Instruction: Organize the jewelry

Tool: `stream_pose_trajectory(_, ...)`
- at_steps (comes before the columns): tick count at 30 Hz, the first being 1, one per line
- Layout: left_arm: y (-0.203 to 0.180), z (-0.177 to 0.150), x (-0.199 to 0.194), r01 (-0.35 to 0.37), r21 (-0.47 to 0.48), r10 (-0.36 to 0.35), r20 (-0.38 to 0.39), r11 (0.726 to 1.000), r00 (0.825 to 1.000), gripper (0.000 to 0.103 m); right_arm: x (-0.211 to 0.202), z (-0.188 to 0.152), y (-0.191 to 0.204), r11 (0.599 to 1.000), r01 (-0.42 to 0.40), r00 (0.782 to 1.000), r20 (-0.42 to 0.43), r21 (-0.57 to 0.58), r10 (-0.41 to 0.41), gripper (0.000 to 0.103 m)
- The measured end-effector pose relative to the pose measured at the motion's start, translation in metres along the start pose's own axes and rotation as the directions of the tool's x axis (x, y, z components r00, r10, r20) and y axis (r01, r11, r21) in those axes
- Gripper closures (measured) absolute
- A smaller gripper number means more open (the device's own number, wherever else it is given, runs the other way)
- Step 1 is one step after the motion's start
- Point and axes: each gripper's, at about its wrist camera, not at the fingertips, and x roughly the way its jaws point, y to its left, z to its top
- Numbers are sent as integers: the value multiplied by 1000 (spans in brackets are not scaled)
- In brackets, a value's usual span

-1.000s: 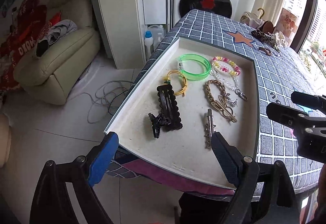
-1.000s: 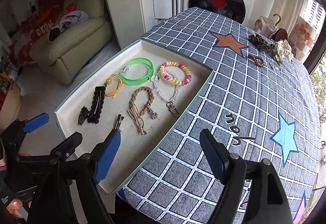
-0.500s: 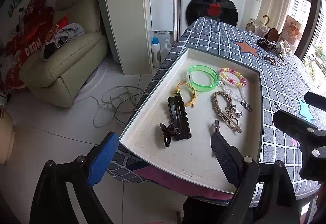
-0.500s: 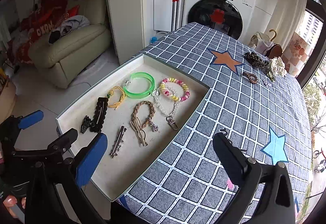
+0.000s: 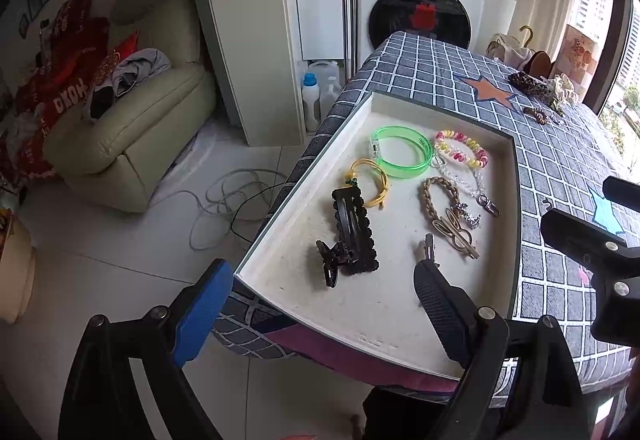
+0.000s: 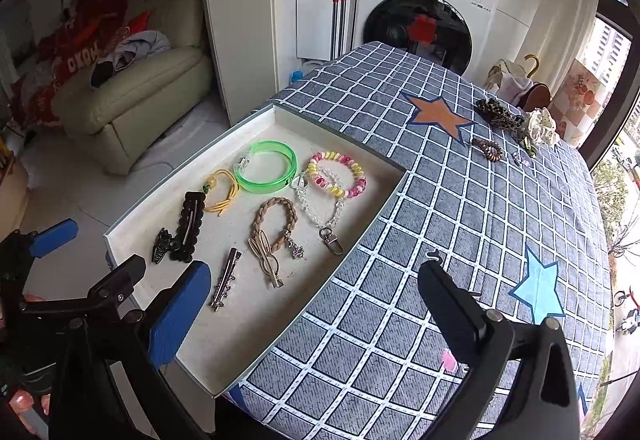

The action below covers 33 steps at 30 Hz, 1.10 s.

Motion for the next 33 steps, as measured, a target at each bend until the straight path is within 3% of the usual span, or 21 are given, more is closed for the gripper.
stream_pose_trajectory(33,-4,-3,-2,-3,7,3,1,1000,1000,6,2,-1,-1,1000,-3,1000,-4,2,3,0)
